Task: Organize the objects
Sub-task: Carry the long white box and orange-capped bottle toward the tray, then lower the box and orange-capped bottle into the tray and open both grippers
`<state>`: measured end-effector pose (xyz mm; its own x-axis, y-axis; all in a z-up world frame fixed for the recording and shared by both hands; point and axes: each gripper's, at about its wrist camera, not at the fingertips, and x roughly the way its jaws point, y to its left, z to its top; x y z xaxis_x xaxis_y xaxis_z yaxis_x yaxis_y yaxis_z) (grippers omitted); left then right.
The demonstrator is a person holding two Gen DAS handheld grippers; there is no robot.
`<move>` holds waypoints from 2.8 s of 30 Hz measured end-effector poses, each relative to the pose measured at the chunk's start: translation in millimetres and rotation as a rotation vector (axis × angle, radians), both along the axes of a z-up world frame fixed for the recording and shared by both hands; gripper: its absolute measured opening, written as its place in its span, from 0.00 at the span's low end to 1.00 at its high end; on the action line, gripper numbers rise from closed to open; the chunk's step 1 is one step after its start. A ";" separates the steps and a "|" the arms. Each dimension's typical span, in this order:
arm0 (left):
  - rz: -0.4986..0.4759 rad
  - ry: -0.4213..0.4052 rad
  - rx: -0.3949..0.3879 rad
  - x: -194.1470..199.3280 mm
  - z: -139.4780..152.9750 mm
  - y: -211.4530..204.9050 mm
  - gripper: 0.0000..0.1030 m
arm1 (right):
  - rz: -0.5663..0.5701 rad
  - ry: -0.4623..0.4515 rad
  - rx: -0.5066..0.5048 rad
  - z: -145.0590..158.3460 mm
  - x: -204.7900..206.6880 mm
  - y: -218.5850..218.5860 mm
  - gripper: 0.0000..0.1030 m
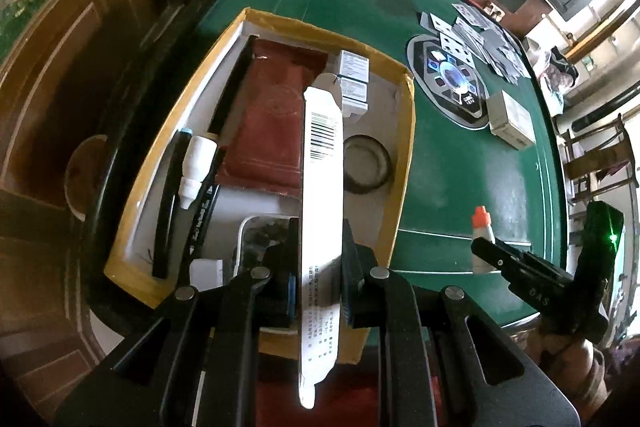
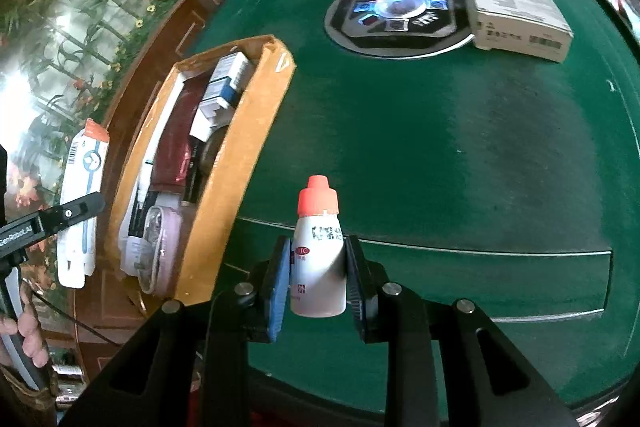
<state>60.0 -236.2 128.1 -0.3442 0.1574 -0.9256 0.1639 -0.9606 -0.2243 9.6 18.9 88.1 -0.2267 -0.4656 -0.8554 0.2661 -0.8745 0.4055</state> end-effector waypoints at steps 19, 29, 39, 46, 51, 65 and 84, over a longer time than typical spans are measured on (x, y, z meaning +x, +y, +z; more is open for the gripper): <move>-0.223 -0.051 0.040 -24.1 -60.9 45.9 0.15 | 0.040 0.026 0.013 13.2 -5.2 -41.7 0.25; -0.283 -0.105 0.028 -16.9 -83.3 46.6 0.15 | 0.024 0.053 0.028 24.8 -19.4 -52.3 0.25; -0.309 -0.120 0.036 -12.4 -88.1 45.7 0.15 | 0.042 0.089 0.029 40.1 -48.9 -86.2 0.25; -0.327 -0.122 0.038 -13.4 -88.2 44.9 0.15 | 0.041 0.073 0.032 39.3 -73.3 -104.9 0.25; -0.340 -0.123 0.037 -14.0 -85.6 44.2 0.15 | 0.053 0.077 0.050 38.6 -86.8 -120.1 0.25; -0.349 -0.118 0.032 -14.8 -84.9 48.5 0.15 | 0.054 0.054 0.124 7.6 -116.9 -140.5 0.25; -0.298 -0.121 0.018 -15.9 -88.3 54.4 0.15 | 0.093 0.050 0.198 -1.4 -125.1 -154.1 0.26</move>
